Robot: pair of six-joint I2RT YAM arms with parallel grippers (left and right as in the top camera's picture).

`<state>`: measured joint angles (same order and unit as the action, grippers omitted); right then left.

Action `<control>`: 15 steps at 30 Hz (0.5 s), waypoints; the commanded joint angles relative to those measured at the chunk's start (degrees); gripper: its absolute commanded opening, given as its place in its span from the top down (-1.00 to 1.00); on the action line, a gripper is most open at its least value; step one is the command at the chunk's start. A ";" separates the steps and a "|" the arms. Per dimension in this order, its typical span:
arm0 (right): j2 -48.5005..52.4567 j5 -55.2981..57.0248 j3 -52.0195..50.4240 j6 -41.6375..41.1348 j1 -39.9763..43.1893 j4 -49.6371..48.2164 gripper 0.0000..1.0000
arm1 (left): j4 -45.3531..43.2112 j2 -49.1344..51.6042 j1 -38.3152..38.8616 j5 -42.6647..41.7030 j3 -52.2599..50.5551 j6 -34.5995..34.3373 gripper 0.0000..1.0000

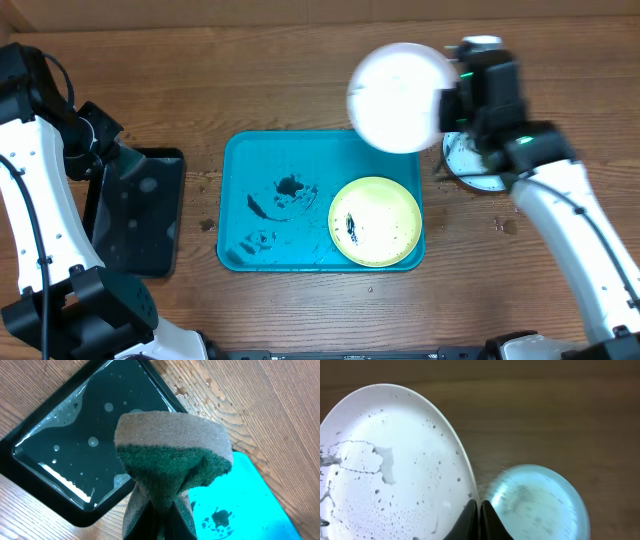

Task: Clean dirty plates on tray and stack at the side
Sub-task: 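Carry the white plate right and lower it onto the light blue plate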

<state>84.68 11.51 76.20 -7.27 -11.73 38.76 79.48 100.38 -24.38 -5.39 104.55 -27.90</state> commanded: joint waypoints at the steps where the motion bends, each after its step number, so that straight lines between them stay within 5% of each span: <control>1: 0.50 -2.62 0.68 -7.93 7.54 2.01 0.93 | -0.26 -0.37 0.20 -0.63 -0.26 1.31 0.92; 7: 4.70 -2.62 -0.46 -16.59 18.80 2.40 0.93 | -0.31 -0.37 0.48 -0.63 -0.26 1.31 0.92; 15: 14.97 -2.60 -0.94 -18.27 21.88 1.88 0.93 | -0.46 -0.37 0.52 -0.63 -0.26 1.31 0.91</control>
<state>95.85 9.76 75.83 -23.46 10.20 41.15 79.26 100.38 -24.36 -5.39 104.55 -27.90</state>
